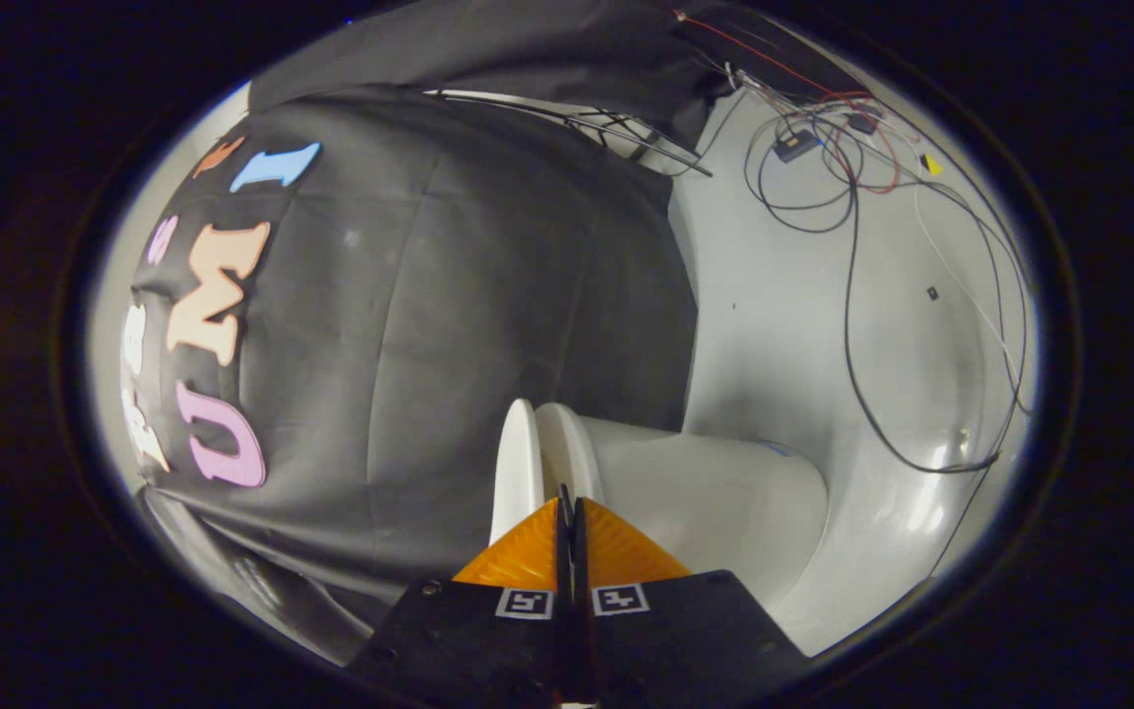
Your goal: Open the toilet lid.
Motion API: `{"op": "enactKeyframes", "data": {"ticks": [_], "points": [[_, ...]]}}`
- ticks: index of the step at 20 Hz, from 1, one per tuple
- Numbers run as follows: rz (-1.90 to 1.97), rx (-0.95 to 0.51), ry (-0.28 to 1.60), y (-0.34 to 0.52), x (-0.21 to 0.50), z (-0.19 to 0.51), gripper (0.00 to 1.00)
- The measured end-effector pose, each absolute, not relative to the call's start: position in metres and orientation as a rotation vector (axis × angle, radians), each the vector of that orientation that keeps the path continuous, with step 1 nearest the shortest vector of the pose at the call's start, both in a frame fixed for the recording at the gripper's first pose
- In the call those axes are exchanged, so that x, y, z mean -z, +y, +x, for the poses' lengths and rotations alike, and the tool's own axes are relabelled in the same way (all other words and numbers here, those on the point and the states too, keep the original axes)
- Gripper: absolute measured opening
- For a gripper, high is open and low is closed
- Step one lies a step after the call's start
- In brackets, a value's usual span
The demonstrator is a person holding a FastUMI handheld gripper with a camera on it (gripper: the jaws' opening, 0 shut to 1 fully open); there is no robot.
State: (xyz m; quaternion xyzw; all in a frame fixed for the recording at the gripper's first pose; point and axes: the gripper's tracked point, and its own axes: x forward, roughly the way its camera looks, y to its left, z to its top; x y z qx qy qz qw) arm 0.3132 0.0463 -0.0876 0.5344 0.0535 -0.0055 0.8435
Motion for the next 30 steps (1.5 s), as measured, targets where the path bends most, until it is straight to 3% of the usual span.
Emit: {"op": "enactKeyframes", "data": {"ticks": [16,30], "points": [[0.610,-0.070,-0.001,0.172,-0.075,0.257,0.00],[0.112,-0.095,0.004,0.297,-0.138,0.235,0.00]]}}
